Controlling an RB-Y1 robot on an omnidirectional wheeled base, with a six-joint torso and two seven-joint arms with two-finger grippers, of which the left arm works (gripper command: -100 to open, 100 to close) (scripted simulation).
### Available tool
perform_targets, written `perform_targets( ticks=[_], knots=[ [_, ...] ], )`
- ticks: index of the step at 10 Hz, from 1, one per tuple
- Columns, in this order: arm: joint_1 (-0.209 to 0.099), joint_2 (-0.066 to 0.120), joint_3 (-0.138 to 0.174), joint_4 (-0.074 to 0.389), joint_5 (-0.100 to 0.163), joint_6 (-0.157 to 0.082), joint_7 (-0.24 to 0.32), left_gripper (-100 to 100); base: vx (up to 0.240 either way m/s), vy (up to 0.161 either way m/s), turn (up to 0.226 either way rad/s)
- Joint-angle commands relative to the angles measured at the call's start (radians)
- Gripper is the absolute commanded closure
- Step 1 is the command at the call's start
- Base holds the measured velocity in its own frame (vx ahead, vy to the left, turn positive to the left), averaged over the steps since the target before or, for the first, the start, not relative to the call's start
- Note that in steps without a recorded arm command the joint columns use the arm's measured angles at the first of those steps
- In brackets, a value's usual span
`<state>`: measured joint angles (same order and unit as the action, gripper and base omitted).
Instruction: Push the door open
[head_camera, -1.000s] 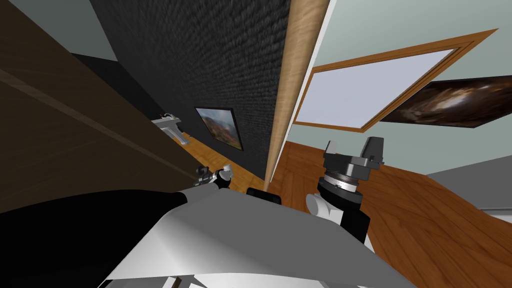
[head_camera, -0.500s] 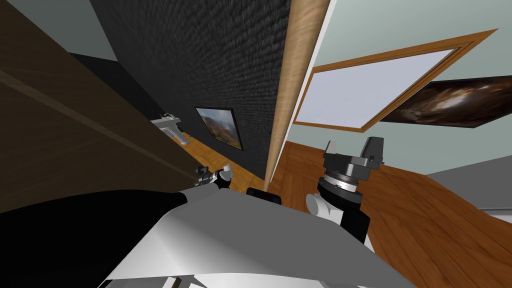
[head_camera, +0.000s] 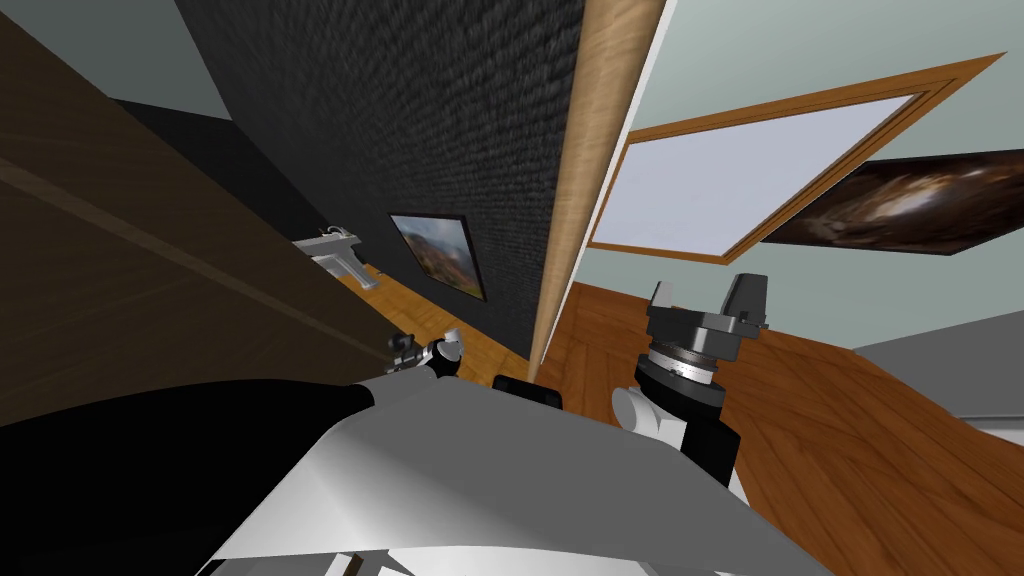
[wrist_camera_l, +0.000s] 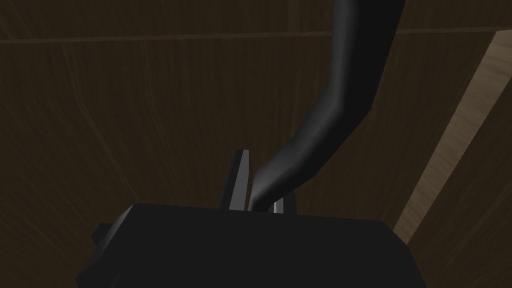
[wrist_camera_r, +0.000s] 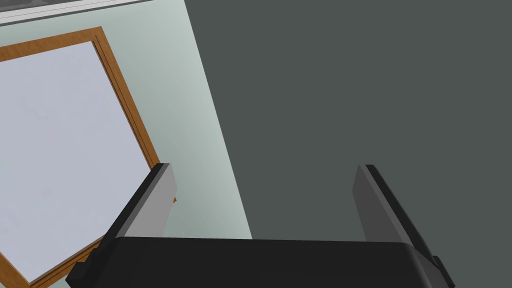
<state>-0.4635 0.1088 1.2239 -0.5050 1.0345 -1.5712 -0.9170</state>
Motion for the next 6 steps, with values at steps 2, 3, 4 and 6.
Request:
perform_targets(
  ticks=[2, 3, 4, 6],
  knots=[
    [-0.001, -0.011, 0.007, 0.0, 0.007, -0.004, 0.0, 100, -0.001, 0.023, 0.018],
    [-0.001, -0.011, 0.007, 0.0, 0.007, -0.004, 0.0, 100, -0.001, 0.023, 0.019],
    [-0.001, -0.011, 0.011, 0.0, 0.011, -0.006, 0.0, 100, -0.001, 0.026, 0.021],
    [-0.001, -0.011, 0.011, 0.0, 0.011, -0.006, 0.0, 100, -0.001, 0.027, 0.022]
  ],
)
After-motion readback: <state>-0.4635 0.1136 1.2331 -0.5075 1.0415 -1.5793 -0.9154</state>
